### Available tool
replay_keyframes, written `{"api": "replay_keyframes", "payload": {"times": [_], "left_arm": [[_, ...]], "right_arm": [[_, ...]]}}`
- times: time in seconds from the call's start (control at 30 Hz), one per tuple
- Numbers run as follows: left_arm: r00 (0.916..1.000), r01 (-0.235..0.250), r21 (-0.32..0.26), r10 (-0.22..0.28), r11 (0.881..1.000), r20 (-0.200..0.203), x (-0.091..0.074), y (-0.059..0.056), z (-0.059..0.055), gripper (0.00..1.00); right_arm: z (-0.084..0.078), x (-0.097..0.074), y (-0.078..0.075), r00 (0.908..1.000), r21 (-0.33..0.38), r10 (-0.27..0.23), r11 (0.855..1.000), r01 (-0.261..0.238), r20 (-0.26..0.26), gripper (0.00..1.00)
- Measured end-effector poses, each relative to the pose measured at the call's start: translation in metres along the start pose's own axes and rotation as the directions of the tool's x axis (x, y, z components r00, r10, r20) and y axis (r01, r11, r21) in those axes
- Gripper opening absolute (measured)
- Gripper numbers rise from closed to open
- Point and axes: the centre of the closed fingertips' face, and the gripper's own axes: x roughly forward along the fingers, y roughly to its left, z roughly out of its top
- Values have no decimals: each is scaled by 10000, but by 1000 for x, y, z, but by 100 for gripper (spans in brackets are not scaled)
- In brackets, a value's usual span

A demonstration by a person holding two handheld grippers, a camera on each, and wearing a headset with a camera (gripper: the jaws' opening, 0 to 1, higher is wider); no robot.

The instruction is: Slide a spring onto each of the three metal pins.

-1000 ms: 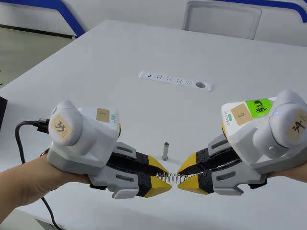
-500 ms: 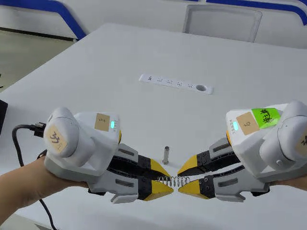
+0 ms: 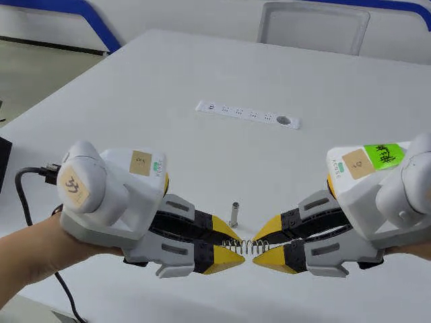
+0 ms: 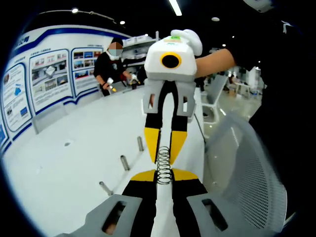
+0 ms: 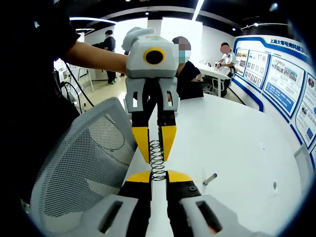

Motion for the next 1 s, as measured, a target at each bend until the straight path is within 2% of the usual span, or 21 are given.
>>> {"api": "replay_keyframes", "payload": {"times": [0.17, 0.33, 0.5, 0.87, 1.0], "left_arm": [[9996, -176, 198, 181, 9996, -232, 1, 0, -1, 10], [9987, -305, 417, 322, 9987, -404, 2, 3, -1, 10], [9987, -386, 369, 398, 9986, -322, 3, 4, 1, 10], [9981, -580, 177, 584, 9982, -206, -1, 9, -1, 10], [9975, -676, 194, 680, 9975, -215, -4, 10, -4, 10]], "right_arm": [[16, -6, -2, 9972, 513, 18, 9987, -56, 744, 11], [22, -6, -3, 9957, 553, 15, 9984, -67, 931, 11], [41, -7, -4, 9852, 956, -26, 9953, -140, 1712, 11], [61, 3, -4, 9790, 847, -210, 9964, 39, 2027, 11], [62, 6, -4, 9827, 669, -177, 9977, 54, 1842, 11]]}}
